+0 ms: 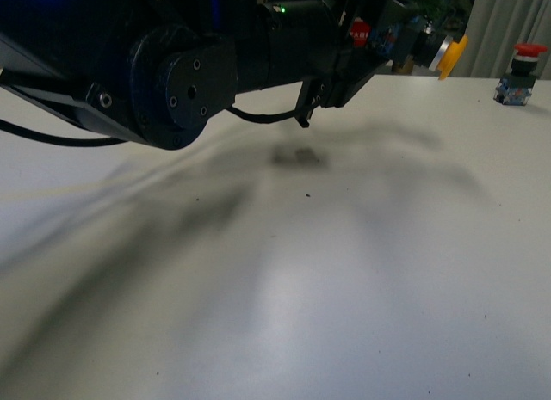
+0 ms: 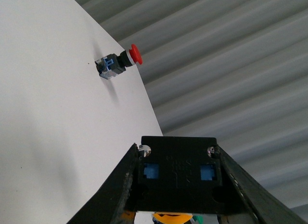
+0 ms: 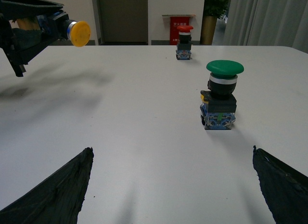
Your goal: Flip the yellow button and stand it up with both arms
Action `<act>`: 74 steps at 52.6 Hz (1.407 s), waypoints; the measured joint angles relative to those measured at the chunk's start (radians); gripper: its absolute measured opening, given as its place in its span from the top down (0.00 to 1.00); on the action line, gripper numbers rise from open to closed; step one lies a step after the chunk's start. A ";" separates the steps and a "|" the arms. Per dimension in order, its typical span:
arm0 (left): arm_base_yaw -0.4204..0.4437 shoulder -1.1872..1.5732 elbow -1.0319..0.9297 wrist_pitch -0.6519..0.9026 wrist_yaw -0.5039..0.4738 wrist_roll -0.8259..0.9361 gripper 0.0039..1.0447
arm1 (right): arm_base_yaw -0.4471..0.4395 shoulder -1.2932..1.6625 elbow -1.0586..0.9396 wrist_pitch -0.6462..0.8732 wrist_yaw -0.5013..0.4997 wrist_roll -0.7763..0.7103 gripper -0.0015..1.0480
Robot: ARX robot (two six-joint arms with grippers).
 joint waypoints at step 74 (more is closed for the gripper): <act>0.000 0.000 0.000 0.000 0.000 0.003 0.66 | 0.497 0.707 0.539 0.004 0.241 0.901 0.07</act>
